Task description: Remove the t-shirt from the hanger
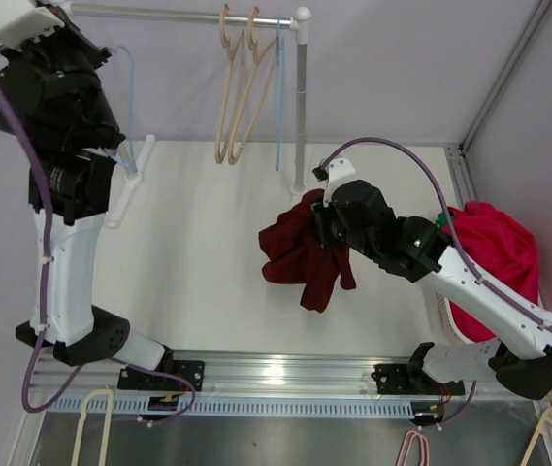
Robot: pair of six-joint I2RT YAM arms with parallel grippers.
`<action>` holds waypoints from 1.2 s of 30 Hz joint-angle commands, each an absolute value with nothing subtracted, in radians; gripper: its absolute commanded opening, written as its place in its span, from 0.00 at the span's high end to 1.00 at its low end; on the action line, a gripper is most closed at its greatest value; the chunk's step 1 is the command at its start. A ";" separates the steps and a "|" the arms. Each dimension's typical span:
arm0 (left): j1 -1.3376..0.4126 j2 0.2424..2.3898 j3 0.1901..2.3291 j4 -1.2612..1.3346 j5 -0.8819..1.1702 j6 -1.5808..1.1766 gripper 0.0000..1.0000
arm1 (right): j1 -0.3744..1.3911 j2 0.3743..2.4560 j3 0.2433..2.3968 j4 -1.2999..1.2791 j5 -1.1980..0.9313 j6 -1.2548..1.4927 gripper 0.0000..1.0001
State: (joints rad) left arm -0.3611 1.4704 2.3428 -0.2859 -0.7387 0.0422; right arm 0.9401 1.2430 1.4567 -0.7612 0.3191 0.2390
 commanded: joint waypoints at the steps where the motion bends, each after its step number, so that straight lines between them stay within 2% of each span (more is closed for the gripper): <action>1: -0.432 1.505 2.352 -0.134 -0.814 0.289 0.99 | 0.939 1.238 1.488 -0.710 0.310 0.245 1.00; 10: -0.500 1.647 2.359 0.325 -1.032 0.819 0.99 | 0.939 1.220 1.500 -0.713 0.311 0.249 1.00; 15: -0.503 1.663 2.392 0.299 -1.077 0.870 0.99 | 0.937 1.187 1.520 -0.730 0.350 0.239 1.00; 17: -0.506 1.652 2.376 0.282 -1.075 0.870 0.99 | 0.937 1.161 1.531 -0.733 0.428 0.235 1.00; 23: -0.500 1.693 2.321 0.489 -1.077 1.042 0.99 | 0.864 1.040 1.630 -0.699 0.636 0.235 1.00; 28: -0.457 1.703 2.373 0.115 -1.022 0.682 0.99 | 0.822 1.109 1.908 -0.781 0.778 0.167 1.00; 32: -0.443 1.724 2.358 0.245 -1.054 0.820 0.99 | 0.810 1.137 1.979 -0.741 0.778 0.126 1.00; 36: -0.439 1.701 2.349 0.005 -0.971 0.684 0.99 | 0.810 1.166 2.000 -0.730 0.764 0.121 1.00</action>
State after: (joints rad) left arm -0.4454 1.7214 2.3341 0.1589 -1.0351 0.7727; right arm 0.8112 1.1137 1.9877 -0.7670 0.7448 0.1478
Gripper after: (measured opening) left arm 0.025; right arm 0.217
